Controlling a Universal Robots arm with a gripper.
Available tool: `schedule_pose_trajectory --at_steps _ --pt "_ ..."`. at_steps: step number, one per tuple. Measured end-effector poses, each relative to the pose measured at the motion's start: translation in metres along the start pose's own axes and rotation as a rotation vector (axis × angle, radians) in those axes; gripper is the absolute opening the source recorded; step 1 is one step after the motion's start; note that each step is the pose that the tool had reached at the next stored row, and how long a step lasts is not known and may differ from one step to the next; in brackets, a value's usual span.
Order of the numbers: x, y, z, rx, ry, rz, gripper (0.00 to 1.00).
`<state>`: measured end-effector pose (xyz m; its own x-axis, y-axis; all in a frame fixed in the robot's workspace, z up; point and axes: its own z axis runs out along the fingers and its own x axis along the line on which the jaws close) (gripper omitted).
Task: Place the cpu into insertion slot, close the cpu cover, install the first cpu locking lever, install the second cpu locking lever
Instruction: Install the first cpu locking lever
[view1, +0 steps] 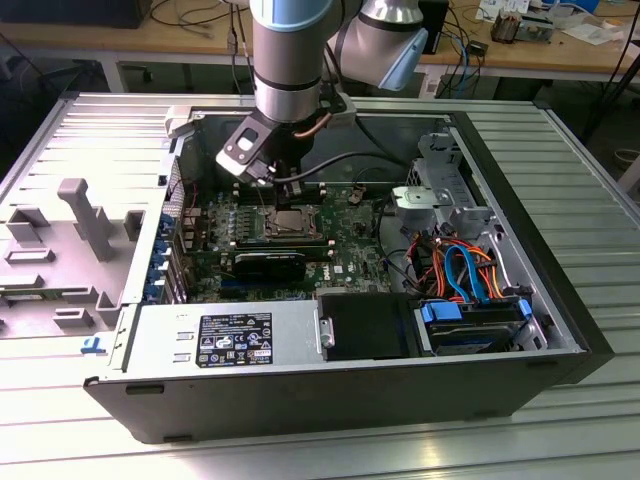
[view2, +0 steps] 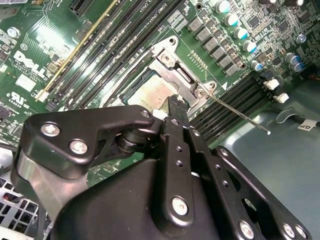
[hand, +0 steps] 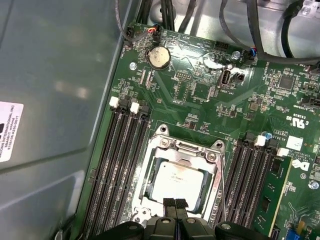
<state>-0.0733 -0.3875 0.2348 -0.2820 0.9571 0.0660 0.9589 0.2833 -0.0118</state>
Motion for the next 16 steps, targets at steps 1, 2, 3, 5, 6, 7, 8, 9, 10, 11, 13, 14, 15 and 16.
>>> schedule_pose_trajectory --at_steps 1,2,3,5,6,7,8,9,10,11,13,14,15,16 --pt "0.0000 0.0000 0.0000 0.0003 0.0000 -0.004 0.11" --pt "0.0000 0.0000 0.0000 0.0005 -0.0001 -0.008 0.11" --pt "0.0000 0.0000 0.0000 0.0007 -0.0001 -0.011 0.11" --pt "0.0000 0.0000 0.0000 0.0012 -0.0002 -0.018 0.11" --pt "0.0000 0.0000 0.0000 0.0014 -0.0002 -0.022 0.11" --pt "0.0000 0.0000 0.0000 0.0017 -0.0003 -0.026 0.11" --pt "0.0000 0.0000 0.0000 0.0020 -0.0004 -0.030 0.11" --pt "0.0000 0.0000 0.0000 0.0023 -0.0004 -0.035 0.11" --pt "0.0000 0.0000 0.0000 0.0025 -0.0004 -0.038 0.11" --pt "0.0000 0.0000 0.0000 0.0028 -0.0005 -0.042 0.11" --pt "0.0000 0.0000 0.0000 0.0035 -0.0006 -0.052 0.11" --pt "0.0000 0.0000 0.0000 0.0037 -0.0006 -0.055 0.11" --pt "0.0000 0.0000 0.0000 0.0039 -0.0007 -0.059 0.11" --pt "0.0000 0.0000 0.0000 0.0042 -0.0008 -0.063 0.11"
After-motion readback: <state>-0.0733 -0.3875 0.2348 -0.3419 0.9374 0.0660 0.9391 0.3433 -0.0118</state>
